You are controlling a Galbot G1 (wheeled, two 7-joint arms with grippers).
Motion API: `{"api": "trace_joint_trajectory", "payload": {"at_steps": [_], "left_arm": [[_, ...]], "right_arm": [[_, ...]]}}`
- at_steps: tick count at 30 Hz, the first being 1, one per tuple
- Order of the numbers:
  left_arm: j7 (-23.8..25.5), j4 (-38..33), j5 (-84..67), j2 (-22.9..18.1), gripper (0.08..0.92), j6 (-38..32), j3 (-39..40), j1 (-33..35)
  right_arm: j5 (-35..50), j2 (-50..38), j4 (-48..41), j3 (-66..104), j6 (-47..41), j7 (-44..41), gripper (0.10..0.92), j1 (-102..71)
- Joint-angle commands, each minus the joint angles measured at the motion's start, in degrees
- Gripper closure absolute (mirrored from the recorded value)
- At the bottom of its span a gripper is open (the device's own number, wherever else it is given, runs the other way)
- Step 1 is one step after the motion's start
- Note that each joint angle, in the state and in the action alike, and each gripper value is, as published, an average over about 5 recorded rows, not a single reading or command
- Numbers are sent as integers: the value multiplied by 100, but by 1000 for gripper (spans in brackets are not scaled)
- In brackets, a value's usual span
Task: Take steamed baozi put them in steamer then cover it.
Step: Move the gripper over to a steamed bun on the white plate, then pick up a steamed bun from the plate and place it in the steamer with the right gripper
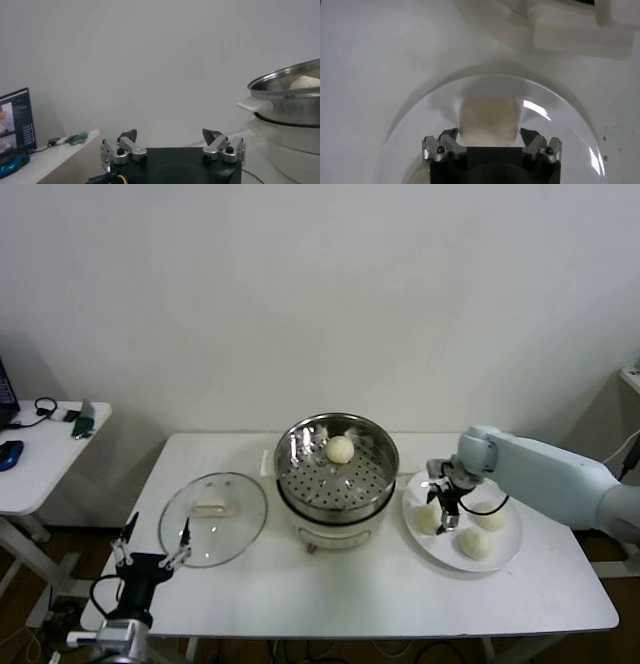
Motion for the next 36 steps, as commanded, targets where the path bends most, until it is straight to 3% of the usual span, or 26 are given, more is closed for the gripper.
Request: {"api": "trace_joint_trajectory", "payload": {"at_steps": [1, 8, 17, 27, 36], "left_arm": [[2, 4, 4, -1, 177, 0, 1, 4], [0, 1, 4, -11, 177, -10, -12, 23], [5, -39, 3, -14, 177, -16, -18, 52], [9, -29, 4, 4, 177, -11, 48, 51], [18, -71, 19, 16, 177, 2, 158, 26]], "right_arm": [[-95, 119, -253, 151, 43, -43, 253, -148], [12, 116, -223, 149, 39, -59, 369, -156], [548, -151, 83, -78, -58, -20, 393, 308], [2367, -486, 702, -1671, -150, -19, 390, 2842], [3987, 407, 828, -2865, -113, -10, 389, 4375]]}}
